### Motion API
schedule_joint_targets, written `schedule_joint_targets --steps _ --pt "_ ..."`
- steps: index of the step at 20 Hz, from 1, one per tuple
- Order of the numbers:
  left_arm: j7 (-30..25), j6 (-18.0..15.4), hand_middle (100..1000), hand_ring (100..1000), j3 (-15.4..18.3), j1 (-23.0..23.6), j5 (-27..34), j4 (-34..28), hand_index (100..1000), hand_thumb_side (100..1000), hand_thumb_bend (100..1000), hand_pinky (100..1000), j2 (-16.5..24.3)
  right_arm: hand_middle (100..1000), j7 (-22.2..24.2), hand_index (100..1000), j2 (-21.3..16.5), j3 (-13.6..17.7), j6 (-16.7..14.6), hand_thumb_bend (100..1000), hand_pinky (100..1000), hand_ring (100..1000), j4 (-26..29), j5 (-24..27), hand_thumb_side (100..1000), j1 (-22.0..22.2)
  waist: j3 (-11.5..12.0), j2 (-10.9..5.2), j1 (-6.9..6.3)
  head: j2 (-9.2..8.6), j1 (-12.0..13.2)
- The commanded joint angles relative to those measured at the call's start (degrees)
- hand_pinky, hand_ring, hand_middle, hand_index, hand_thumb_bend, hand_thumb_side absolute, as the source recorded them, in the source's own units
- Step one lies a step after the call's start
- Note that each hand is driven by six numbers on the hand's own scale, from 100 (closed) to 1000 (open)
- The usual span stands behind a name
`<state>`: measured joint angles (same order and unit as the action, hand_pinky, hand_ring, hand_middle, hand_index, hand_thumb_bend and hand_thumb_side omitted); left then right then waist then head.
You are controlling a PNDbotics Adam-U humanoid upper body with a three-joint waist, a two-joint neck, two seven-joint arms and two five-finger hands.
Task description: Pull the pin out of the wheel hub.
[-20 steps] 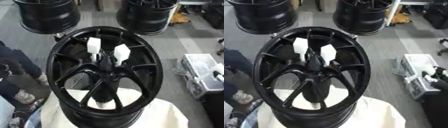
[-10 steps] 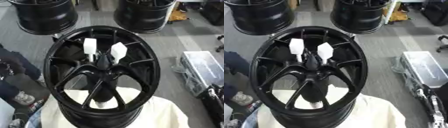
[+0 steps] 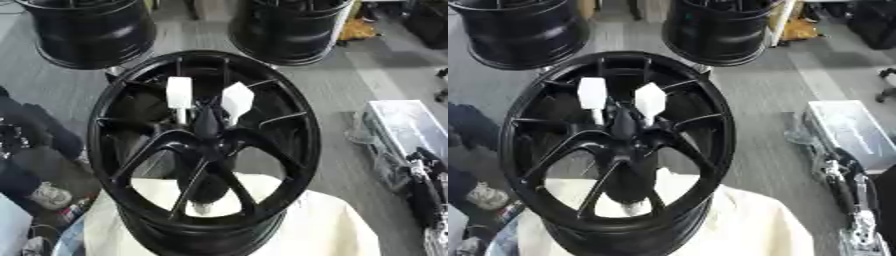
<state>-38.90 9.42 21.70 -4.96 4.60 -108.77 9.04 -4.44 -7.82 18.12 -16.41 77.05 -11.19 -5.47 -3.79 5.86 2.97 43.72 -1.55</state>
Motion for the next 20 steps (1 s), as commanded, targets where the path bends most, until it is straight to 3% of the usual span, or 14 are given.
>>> schedule_joint_targets --steps 1,8,20 --pt "0.0 -0.3 590 631 -0.2 -0.5 0.5 -0.7 681 876 100 721 0.6 700 1.2 871 -0.9 -1.1 -0.1 100 767 654 3.5 2.2 776 -0.3 0.1 -0.44 -0.17 -0.03 0.2" --pt "-0.1 -0.5 589 631 -0.6 -0.7 0.8 -0.5 681 875 100 720 0.7 684 4.2 862 -0.5 -3.9 0.4 100 764 647 5.1 4.4 779 0.2 0.1 -0.33 -0.33 0.35 0.5" --pt "-0.8 -0.6 590 633 -0.9 -1.1 0.8 -0.4 681 880 100 720 0.5 669 6.5 852 0.3 -5.9 1.1 100 762 639 5.7 4.7 784 -0.4 0.2 0.37 -0.54 0.40 1.0"
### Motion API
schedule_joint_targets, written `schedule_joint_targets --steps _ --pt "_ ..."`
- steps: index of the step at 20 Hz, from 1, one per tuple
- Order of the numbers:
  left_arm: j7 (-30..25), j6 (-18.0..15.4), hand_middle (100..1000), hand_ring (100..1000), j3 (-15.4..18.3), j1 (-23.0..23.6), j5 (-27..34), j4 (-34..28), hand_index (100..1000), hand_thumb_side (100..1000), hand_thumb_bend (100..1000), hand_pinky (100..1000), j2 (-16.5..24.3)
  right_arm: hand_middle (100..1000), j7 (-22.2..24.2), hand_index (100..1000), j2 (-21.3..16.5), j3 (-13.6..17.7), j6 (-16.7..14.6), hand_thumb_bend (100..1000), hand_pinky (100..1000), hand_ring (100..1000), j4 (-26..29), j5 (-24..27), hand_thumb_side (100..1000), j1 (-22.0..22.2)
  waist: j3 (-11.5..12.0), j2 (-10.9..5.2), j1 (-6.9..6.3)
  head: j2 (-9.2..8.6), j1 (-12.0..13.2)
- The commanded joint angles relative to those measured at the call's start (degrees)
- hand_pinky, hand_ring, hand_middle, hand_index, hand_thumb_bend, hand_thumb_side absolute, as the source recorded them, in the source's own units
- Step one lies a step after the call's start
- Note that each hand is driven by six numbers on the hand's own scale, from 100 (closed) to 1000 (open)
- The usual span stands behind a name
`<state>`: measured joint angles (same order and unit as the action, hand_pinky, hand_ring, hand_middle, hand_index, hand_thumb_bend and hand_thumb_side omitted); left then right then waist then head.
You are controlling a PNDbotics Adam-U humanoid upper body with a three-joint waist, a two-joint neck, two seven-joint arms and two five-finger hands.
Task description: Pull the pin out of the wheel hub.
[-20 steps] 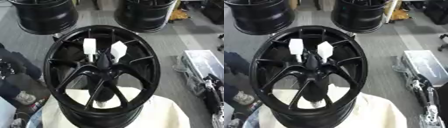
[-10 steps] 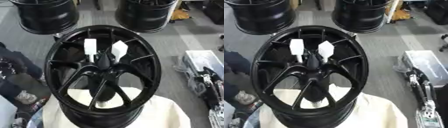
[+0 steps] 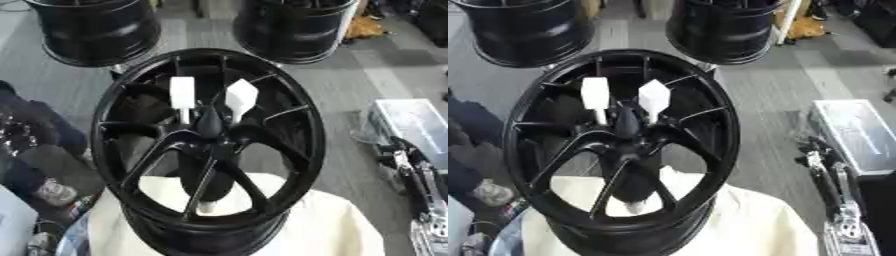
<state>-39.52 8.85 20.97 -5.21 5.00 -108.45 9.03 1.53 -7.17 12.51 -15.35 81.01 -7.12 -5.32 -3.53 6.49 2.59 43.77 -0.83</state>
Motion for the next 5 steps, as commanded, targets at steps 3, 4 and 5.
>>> schedule_joint_targets --steps 3,4,5 --pt "-0.3 0.2 590 633 -0.1 -0.6 0.1 -0.7 681 886 100 720 0.2 667 0.8 850 -0.1 -0.3 0.3 100 762 638 2.0 0.8 788 -0.4 -0.1 -0.26 -0.16 0.35 0.4" --pt "-0.3 0.2 590 633 -0.1 -0.6 0.0 -0.7 681 887 100 720 0.2 666 0.8 850 -0.1 -0.3 0.5 100 762 637 2.1 0.8 788 -0.3 0.0 -0.23 -0.17 0.35 0.4" --pt "-0.3 0.3 590 634 -0.1 -0.6 -0.1 -0.8 681 887 100 720 0.1 665 0.7 849 -0.2 -0.3 0.6 100 761 636 2.1 0.8 787 -0.3 0.0 -0.20 -0.17 0.35 0.5"
